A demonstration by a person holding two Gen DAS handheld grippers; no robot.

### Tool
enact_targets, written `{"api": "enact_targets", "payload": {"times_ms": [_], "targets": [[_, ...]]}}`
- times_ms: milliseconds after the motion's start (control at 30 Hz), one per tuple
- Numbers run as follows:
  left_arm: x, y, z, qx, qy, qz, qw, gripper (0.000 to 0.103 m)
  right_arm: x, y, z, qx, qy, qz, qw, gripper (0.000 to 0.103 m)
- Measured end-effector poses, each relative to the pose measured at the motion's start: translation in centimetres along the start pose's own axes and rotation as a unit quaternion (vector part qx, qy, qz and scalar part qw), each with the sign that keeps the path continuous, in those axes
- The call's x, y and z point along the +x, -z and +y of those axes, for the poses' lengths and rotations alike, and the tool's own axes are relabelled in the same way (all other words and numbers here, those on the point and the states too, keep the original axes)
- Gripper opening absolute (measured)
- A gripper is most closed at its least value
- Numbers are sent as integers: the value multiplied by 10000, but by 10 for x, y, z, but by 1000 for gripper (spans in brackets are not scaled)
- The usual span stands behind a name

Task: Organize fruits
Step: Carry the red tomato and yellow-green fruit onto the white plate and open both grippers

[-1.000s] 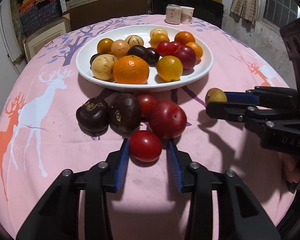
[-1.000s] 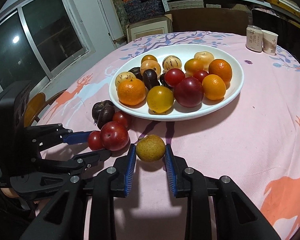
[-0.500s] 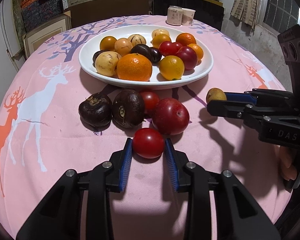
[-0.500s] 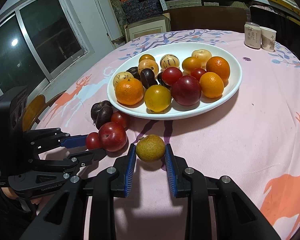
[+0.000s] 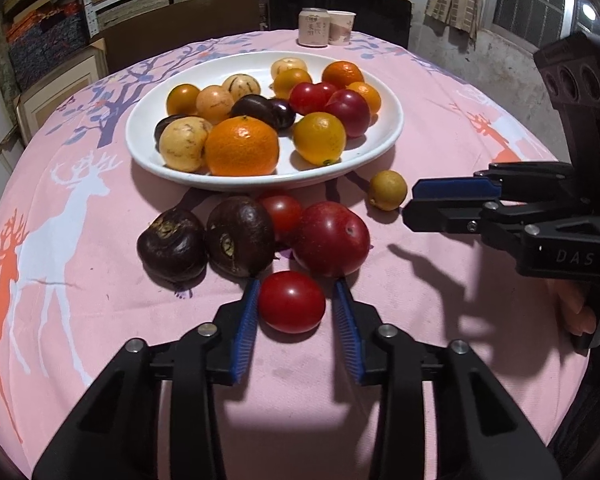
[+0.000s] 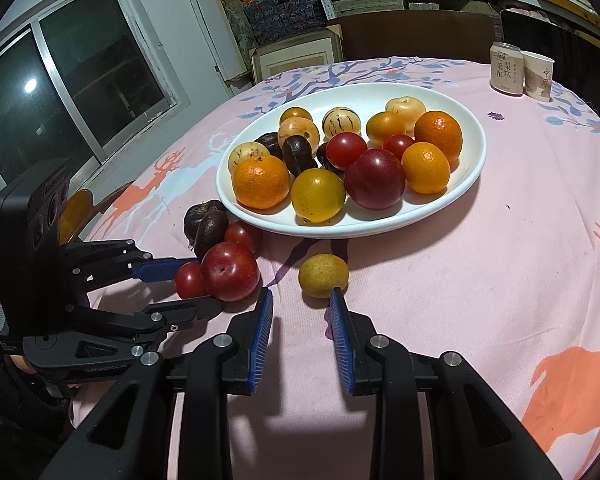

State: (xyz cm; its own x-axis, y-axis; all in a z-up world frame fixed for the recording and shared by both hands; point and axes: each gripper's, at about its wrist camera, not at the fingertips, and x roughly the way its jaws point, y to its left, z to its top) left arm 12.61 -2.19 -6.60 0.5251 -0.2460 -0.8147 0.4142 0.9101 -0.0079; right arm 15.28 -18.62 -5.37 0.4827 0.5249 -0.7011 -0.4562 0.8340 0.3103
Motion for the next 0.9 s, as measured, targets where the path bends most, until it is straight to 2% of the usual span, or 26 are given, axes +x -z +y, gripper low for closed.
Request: {"api": "enact_targets", "payload": {"times_ms": [33, 300, 467, 567, 667, 900], "targets": [[-1, 0, -1, 32, 30, -12, 10000, 30, 0, 0, 0, 3, 0, -1, 10000, 30], [-23, 8, -2, -36, -34, -215, 9998, 30, 3, -2, 2, -91, 49, 71, 9999, 30], [-46, 12, 3, -179, 103, -448, 9988, 30, 19, -7, 21, -652, 762, 303, 9945, 30], [-50, 12, 2, -171, 104, -502, 9985, 30, 27, -12, 27, -847, 976, 385, 9909, 31], [-47, 12, 1, -230, 55, -527, 9983, 30, 34, -17, 25, -810, 947, 437, 9912, 31], [-41, 15, 1, -323, 142, -482, 9982, 30, 28, -16, 21, -646, 649, 215, 9956, 28]]}}
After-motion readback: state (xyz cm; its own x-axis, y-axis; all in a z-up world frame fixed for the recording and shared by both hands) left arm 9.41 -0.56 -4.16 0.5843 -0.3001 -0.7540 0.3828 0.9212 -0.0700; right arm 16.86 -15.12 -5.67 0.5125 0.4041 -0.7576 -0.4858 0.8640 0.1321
